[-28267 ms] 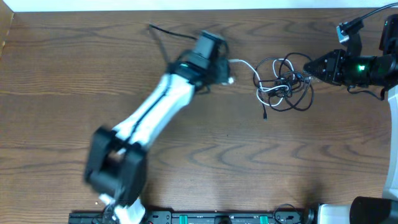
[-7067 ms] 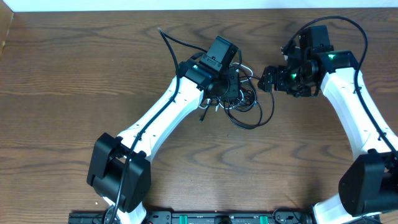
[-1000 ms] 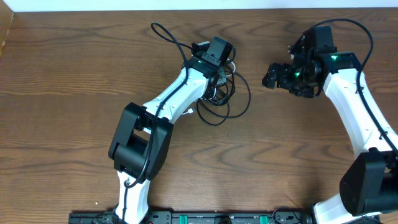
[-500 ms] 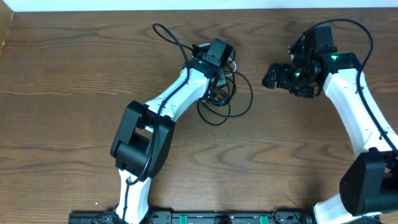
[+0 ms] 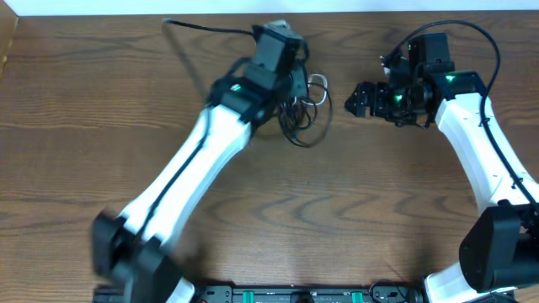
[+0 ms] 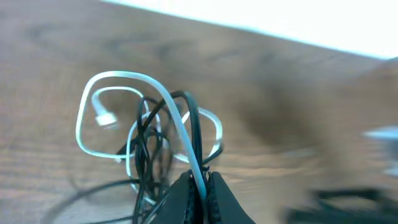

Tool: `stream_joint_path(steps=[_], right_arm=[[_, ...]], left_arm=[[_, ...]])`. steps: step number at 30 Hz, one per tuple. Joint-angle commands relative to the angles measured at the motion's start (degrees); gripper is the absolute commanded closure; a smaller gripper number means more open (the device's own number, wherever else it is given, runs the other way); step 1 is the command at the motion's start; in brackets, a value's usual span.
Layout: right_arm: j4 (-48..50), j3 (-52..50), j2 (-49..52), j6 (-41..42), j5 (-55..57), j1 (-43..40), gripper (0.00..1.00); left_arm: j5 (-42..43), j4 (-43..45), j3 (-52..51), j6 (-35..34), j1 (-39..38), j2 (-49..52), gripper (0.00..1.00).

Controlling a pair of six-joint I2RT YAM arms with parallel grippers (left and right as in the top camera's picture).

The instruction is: Untangle cables

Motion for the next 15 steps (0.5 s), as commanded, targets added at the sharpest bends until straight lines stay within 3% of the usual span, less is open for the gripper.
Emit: stream_joint_path(steps=[1,7,15], right_arm=[[1.81,-0.37,-0.26,-1.62,-5.38,2.08,0.05],[6.73,-0.35,-0.26,-1.79,-14.34,3.41,0.07],[8.72,-0.35,-0.26,-1.84,-21.73,3.41,0.09]], left_arm=[[4.33,0.07,1.29,0.96,0.2,-7.34,0.92],[5.16,0.13,1.27,-0.59,0.2,-12.66,0.92],[5.07,0.04,1.27,-0.57,0.22,-12.35,0.92]])
